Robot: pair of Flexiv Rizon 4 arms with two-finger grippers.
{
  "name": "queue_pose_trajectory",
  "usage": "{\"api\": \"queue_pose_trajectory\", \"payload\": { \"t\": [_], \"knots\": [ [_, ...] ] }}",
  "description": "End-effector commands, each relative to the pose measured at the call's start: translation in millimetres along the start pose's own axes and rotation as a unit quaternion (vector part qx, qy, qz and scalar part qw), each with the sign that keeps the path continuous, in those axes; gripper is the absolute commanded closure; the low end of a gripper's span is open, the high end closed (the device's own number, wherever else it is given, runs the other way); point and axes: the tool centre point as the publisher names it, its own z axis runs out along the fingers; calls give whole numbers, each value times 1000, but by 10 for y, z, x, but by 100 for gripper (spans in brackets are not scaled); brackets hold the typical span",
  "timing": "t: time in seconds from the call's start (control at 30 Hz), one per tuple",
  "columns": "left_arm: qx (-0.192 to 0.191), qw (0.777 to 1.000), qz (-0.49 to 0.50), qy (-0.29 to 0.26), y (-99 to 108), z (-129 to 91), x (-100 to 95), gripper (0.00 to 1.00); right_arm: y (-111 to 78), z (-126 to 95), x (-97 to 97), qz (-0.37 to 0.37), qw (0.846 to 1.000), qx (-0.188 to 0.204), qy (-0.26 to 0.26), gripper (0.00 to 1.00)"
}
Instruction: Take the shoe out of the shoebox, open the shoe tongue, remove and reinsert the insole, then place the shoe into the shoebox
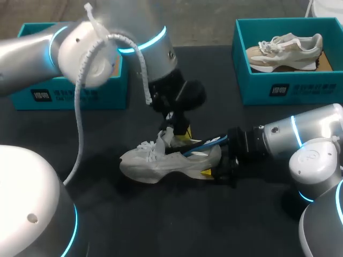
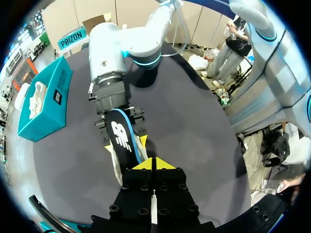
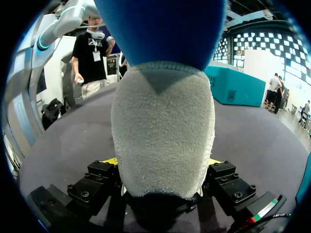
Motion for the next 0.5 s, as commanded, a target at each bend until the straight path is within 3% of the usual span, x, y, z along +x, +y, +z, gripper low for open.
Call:
{"api": "queue_pose_trajectory", "payload": {
  "t": [0.03, 0.17, 0.5],
  "knots": [
    [-2, 1000, -2, -6, -10, 136, -3, 100, -12, 14, 23, 0, 1000, 3, -1, 100],
    [0, 1000, -11, -6, 12, 246, -5, 100, -12, 14, 23, 0, 1000, 3, -1, 100],
    [3, 997, -32, -64, 10, 416, 1, 100, -12, 14, 23, 0, 1000, 3, -1, 100]
  ]
}}
